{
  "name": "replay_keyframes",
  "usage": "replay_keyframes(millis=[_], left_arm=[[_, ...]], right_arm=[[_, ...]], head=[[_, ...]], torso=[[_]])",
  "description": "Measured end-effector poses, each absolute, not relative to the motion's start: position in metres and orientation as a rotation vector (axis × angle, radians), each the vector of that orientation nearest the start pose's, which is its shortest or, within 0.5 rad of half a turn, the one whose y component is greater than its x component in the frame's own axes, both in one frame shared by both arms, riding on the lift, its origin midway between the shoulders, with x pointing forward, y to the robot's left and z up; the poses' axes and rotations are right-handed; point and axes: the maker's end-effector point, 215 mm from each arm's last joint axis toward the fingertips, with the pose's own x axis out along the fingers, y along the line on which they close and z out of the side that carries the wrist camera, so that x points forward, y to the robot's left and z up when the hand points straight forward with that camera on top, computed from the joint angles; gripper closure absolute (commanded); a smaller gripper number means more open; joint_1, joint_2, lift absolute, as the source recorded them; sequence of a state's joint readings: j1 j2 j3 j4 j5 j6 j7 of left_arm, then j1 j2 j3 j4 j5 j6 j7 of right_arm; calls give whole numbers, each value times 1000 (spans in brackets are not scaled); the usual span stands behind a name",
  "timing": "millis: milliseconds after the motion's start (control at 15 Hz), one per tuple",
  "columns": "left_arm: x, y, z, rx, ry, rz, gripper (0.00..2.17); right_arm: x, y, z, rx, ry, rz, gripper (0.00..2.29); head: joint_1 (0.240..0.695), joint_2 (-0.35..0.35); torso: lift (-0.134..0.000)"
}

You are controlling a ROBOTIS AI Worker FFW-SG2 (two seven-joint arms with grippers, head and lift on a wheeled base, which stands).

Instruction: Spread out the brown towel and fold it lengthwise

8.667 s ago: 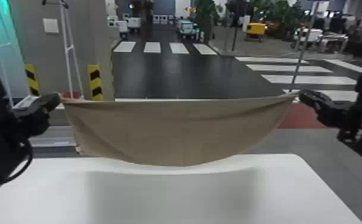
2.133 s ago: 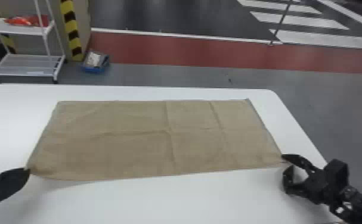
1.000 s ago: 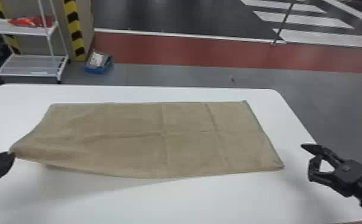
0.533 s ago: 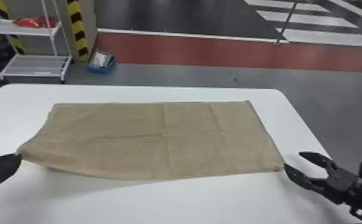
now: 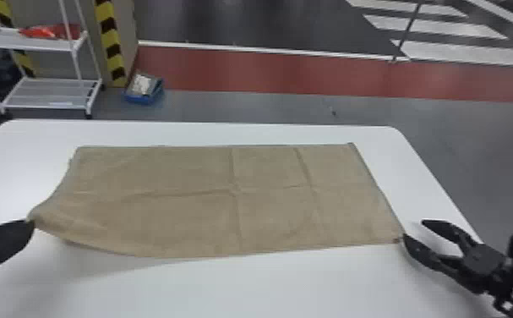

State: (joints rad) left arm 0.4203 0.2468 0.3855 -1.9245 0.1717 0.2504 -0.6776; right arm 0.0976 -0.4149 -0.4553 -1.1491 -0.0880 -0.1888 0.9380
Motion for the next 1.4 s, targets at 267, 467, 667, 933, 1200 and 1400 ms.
replay_keyframes(millis=[267,467,667,933,1200,1400], left_arm=[[433,342,-391,76,284,-391,1258],[433,341,-392,77,287,-394,1258],[434,342,-393,81,288,-392,1258],[438,340,-383,81,274,-385,1258],[436,340,-364,73,273,-365,1258],[427,344,-329,79,248,-346,1258]], right_arm=[[454,-460,-470,-181,333,456,596],[455,-453,-474,-188,343,471,1251],[456,-454,-471,-191,341,471,1328],[456,-464,-446,-184,308,456,1328],[450,-471,-411,-163,310,464,1325],[441,-475,-377,-139,305,468,1325]], head=[[695,-149],[695,-141],[695,-142],[695,-153],[695,-164],[695,-170]], torso=[[-125],[-125],[-125],[-125],[-125],[-125]])
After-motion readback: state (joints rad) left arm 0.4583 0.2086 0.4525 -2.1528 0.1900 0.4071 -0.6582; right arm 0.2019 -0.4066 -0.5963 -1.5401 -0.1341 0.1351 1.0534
